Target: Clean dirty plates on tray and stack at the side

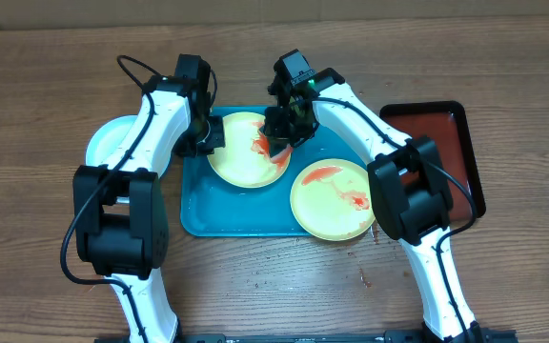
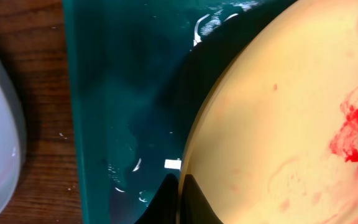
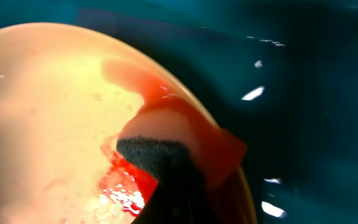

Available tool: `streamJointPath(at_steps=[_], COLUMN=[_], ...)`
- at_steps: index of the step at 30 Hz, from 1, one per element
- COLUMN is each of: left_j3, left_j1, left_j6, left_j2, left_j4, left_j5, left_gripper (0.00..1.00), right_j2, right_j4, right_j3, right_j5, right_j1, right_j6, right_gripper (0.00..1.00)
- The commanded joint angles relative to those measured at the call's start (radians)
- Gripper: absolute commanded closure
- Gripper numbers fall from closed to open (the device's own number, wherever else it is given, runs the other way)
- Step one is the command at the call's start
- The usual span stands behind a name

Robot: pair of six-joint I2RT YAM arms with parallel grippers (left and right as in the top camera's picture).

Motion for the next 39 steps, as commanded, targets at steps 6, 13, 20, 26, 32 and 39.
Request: streamJointPath(at_steps=[6,13,20,26,32,39], left_j3=[-0.007,-0.007,-0.007,-0.007,-0.007,-0.007], left_j1=[-0.008,-0.007,-0.007,-0.007,-0.007,-0.007], left_j6=[0.019,0.018,0.018,0.018,0.018,0.018], left_j2=[0.006,0.006,0.006,0.006,0.006,0.006], left_j4=[0.007,0.013,0.013,0.013,0.012,0.012], left_j5=[0.025,0.048,0.048,0.047,0.047,0.048], left_gripper=[0.96,0.96,0.96,0.96,0.96,0.96], right_j2=[0.047,0.047,0.045,0.039,0.039,0.041], right_j4=[0.039,-0.009,-0.172,-0.298,-0.253,-0.120], right_j3=[0.002,0.006,0.035,0.126,0.146,0.096], right_j5=[-0.276,-0.313,-0.190,0.053,0.254,0.246], right_j1=[0.043,0.075,0.035,-0.011,-0.014,0.032], right_j6=[0.021,-0.016,-0.085,-0.079,-0.044,0.002], right_gripper=[0.96,0.96,0.96,0.96,0.96,0.96])
